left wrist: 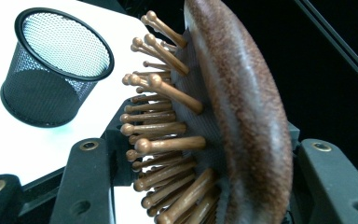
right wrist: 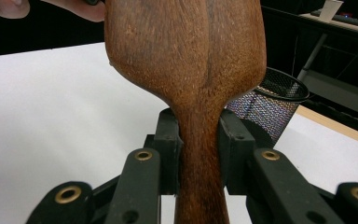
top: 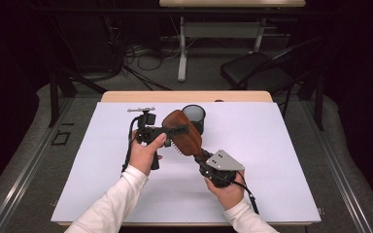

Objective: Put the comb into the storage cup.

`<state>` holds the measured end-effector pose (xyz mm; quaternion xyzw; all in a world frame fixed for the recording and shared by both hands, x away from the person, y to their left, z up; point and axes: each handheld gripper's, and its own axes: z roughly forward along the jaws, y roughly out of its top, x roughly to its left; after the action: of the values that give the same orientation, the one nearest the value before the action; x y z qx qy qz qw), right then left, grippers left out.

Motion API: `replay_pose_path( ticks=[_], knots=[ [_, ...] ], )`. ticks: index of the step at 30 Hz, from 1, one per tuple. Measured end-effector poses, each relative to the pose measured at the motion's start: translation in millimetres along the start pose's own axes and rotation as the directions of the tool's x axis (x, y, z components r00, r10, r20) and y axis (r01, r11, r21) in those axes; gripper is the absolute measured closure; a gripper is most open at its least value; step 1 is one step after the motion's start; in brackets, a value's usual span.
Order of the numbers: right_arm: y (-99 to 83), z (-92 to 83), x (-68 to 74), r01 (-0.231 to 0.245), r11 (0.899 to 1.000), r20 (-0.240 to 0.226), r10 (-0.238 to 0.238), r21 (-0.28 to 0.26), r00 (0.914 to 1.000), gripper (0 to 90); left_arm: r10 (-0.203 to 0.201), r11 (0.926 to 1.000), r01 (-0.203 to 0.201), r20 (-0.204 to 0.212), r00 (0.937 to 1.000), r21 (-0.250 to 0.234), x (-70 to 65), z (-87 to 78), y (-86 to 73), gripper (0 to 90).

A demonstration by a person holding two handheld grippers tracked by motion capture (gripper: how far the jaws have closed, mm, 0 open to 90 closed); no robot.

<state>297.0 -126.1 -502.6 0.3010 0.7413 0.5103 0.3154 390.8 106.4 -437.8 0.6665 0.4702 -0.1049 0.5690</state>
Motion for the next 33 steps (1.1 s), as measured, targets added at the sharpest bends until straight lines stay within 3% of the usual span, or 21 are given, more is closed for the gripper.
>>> replay_pose_path(
  ticks=[8,33],
  knots=[
    [-1.8,1.0,0.7,-0.003,1.000,-0.001,0.003,0.006,1.0000,72.1,-0.040,0.9989,0.040,0.004,0.9992,0.024,1.1,-0.2,1.1,46.7],
    [-4.2,2.1,-1.6,-0.030,1.000,-0.005,0.030,-0.001,0.9995,71.3,-0.054,0.9973,0.054,-0.010,0.9985,0.049,-6.2,3.5,5.3,49.9]
  ],
)
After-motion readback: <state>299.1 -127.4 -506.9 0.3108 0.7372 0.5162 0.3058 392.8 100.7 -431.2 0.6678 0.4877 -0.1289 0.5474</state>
